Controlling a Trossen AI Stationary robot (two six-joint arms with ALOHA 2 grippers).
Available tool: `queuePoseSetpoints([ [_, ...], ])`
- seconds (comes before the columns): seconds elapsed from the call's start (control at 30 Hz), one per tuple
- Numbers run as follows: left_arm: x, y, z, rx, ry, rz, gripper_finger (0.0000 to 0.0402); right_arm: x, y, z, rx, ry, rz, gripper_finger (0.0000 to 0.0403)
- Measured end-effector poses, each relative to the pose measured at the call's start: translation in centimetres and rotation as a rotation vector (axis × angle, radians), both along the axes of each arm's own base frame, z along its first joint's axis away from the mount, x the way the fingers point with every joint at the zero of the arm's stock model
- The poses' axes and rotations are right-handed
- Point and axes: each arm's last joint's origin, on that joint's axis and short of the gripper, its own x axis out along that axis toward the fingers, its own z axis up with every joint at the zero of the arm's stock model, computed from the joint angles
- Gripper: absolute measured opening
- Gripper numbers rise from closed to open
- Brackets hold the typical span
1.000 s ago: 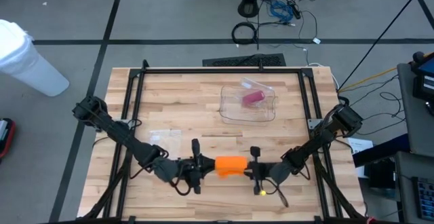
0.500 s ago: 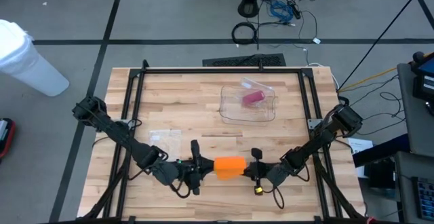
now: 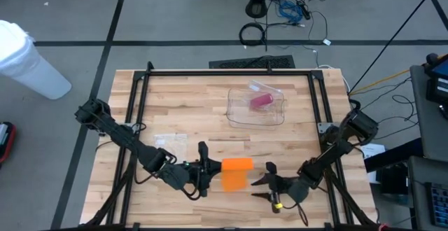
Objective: Roll bandage
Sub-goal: Roll the orange bandage
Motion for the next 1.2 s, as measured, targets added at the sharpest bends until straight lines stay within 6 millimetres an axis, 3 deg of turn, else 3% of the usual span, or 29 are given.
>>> queuePoseSetpoints([
  [0.23, 0.1, -0.1, 0.0, -0.013, 0.01, -0.045, 0.0013, 0.5, -0.6, 1.6, -0.228, -0.166, -0.192, 0.0201],
  [0.4, 0.1, 0.0, 0.0, -0.016, 0.012, -0.051, 0.0013, 2.6, -2.2, 2.7, -0.197, -0.246, -0.061, 0.0201],
  [0.53, 0.2, 0.2, -0.1, -0.016, 0.012, -0.045, 0.0013, 3.8, -3.7, 2.7, -0.171, -0.243, -0.056, 0.0196],
  [0.63, 0.2, 0.2, -0.1, -0.013, 0.018, -0.045, 0.0013, 4.3, -4.4, 2.7, -0.128, -0.242, -0.045, 0.0157],
  [0.73, 0.2, 0.2, -0.2, -0.015, 0.028, -0.042, 0.0013, 4.5, -4.6, 2.7, -0.116, -0.242, 0.005, 0.0053],
  [0.8, 0.2, 0.3, -0.3, -0.02, 0.033, -0.037, 0.0013, 4.4, -4.3, 2.8, -0.158, -0.253, 0.029, 0.0016],
  [0.97, 0.2, 0.6, -0.6, 0.0, 0.059, -0.004, 0.0013, 4.3, -2.7, 3.9, -0.187, -0.308, 0.038, 0.0001],
  [1.2, 0.2, 0.7, -0.6, 0.014, 0.052, 0.035, 0.0013, 3.6, -0.1, 4.0, -0.242, -0.212, 0.009, 0.0],
])
